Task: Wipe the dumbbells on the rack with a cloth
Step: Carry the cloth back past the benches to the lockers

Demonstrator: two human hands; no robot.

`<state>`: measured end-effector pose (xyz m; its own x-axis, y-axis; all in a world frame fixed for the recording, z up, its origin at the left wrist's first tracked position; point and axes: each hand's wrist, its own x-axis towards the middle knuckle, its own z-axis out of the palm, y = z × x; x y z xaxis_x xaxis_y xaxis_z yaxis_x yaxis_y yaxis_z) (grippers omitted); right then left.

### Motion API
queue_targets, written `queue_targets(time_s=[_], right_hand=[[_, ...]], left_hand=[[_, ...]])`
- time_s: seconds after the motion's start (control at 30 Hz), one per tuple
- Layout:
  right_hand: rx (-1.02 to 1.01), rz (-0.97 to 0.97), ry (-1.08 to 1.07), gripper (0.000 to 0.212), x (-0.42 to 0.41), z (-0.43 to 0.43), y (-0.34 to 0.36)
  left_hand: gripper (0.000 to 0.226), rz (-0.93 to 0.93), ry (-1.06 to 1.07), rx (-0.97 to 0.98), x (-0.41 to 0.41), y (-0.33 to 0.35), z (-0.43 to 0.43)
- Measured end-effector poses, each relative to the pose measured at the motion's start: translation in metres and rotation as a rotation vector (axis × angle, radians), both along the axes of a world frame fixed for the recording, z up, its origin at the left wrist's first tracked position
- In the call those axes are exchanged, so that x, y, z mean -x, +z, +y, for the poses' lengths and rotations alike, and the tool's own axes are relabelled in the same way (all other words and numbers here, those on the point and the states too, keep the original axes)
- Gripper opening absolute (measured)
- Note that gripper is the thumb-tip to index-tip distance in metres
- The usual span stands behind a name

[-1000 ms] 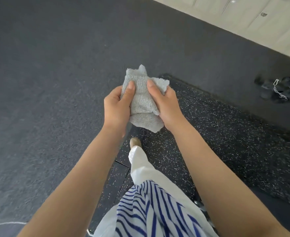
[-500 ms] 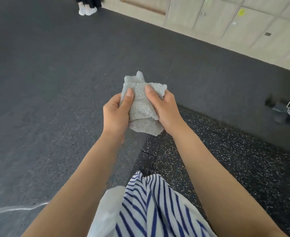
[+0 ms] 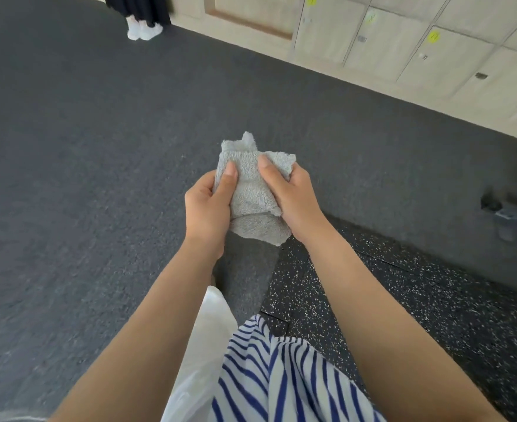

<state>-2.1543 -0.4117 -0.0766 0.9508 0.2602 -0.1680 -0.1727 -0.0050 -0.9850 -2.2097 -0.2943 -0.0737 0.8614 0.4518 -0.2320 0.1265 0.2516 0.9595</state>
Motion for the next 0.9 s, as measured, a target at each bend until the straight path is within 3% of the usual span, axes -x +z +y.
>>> queue_targets(time_s=[0.17,0.4,0.9], right_hand=[[-0.004,0.006,-0.016,0.037,-0.079,0.071,0.0],[-0.021,-0.021,-0.043,0.036,-0.187,0.159,0.009],[-0.006,0.011,-0.09,0.032,-0.387,0.26,-0.006]], left_hand=[[0.031,-0.015,-0.019,-0.022,-0.082,0.0,0.072],[0.04,-0.074,-0.07,-0.046,-0.198,0.009,0.164],[0.045,-0.041,-0.126,-0.03,-0.404,-0.008,0.27]])
